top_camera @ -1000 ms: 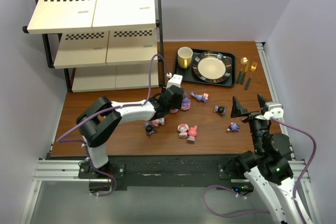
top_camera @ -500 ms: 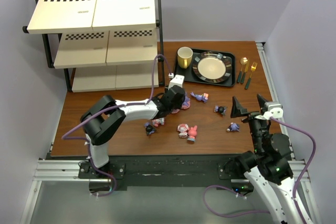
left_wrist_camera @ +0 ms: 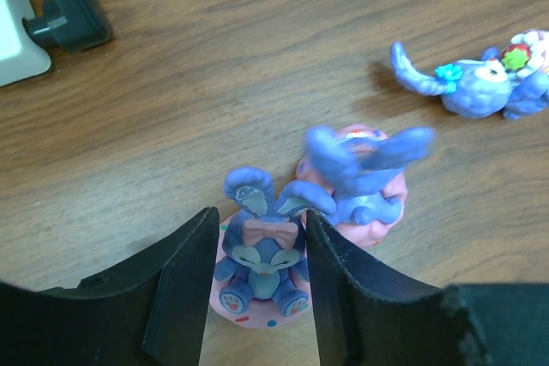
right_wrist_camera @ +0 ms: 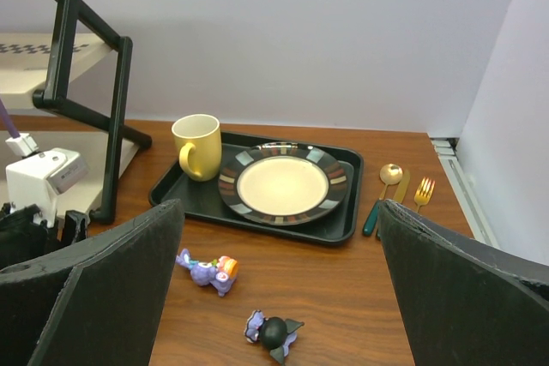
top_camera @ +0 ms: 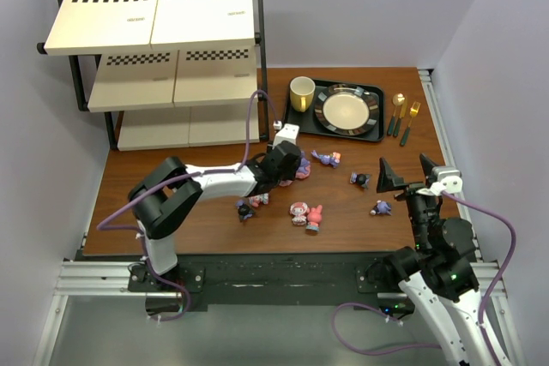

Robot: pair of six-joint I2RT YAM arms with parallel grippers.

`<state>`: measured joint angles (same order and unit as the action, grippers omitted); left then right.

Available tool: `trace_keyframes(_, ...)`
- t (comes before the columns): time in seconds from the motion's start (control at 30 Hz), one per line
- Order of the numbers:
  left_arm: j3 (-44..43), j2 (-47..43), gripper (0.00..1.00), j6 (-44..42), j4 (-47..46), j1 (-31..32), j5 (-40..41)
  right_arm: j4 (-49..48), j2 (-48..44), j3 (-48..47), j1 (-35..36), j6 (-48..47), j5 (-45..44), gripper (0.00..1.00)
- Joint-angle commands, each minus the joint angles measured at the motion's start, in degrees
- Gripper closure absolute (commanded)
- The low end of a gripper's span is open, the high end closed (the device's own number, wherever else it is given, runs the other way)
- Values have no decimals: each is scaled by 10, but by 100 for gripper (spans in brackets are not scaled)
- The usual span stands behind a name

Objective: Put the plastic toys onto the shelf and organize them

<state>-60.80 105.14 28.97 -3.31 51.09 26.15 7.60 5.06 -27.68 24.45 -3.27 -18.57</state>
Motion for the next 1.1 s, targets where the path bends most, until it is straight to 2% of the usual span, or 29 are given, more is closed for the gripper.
trace_keyframes(0.0, 11, -31, 51, 5, -3, 1, 13, -28, -8, 2, 3, -5, -9, 1)
trace_keyframes(0.1, 16, -35, 53, 7, -6, 1, 10, -28, -8, 2, 3, -5, -9, 1)
trace_keyframes(0.3, 25, -48, 65, 9, -10, 1, 7, -27, -8, 1, 3, -6, -11, 1)
trace_keyframes(0.4, 33, -61, 78, 6, -15, 1, 9, -27, -8, 1, 3, -6, -11, 1)
trace_keyframes(0.5, 41, -80, 95, -2, -20, 1, 17, -27, -8, 1, 3, -6, -11, 1)
trace_keyframes(0.57, 48, -101, 100, -11, -20, 1, 23, -27, -8, 1, 3, -6, -12, 1)
trace_keyframes(0.9, 87, -208, 100, -69, -7, -25, 90, -25, -13, 1, 3, -5, -10, 1)
trace_keyframes(1.07, 159, -289, 100, -94, -29, -99, 87, -27, -15, 2, 4, -3, -10, 1)
